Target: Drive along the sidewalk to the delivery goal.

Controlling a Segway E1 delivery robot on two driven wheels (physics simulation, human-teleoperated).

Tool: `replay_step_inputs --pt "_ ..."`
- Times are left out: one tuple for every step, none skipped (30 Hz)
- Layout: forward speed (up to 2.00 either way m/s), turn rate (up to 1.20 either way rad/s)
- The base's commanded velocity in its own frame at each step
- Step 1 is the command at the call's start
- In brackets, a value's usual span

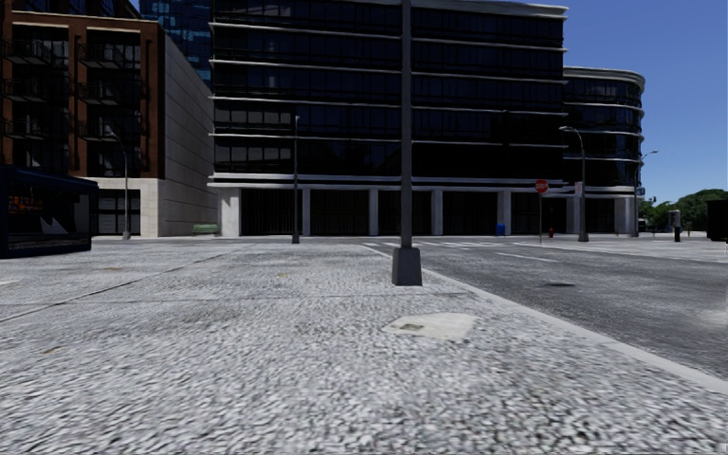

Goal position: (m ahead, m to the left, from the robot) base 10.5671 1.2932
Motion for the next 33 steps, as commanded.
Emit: replay_step_inputs --pt "2.0 0.0" --pt "2.0 0.0" --pt "2.0 0.0" --pt "2.0 0.0" --pt "2.0 0.0" --pt "2.0 0.0" --pt "2.0 0.0" --pt "2.0 0.0" --pt "2.0 0.0" --pt "2.0 0.0" --pt "2.0 0.0" --pt "2.0 0.0" --pt "2.0 0.0" --pt "2.0 0.0" --pt "2.0 0.0" --pt "2.0 0.0" --pt "2.0 0.0" --pt "2.0 0.0" --pt "2.0 0.0" --pt "2.0 0.0" --pt "2.0 0.0" --pt "2.0 0.0" --pt "2.0 0.0" --pt "2.0 0.0" --pt "2.0 0.0" --pt "2.0 0.0" --pt "2.0 0.0" --pt "2.0 0.0" --pt "2.0 0.12" --pt "2.0 0.22" --pt "2.0 0.22" --pt "2.0 0.24" --pt "2.0 0.24"
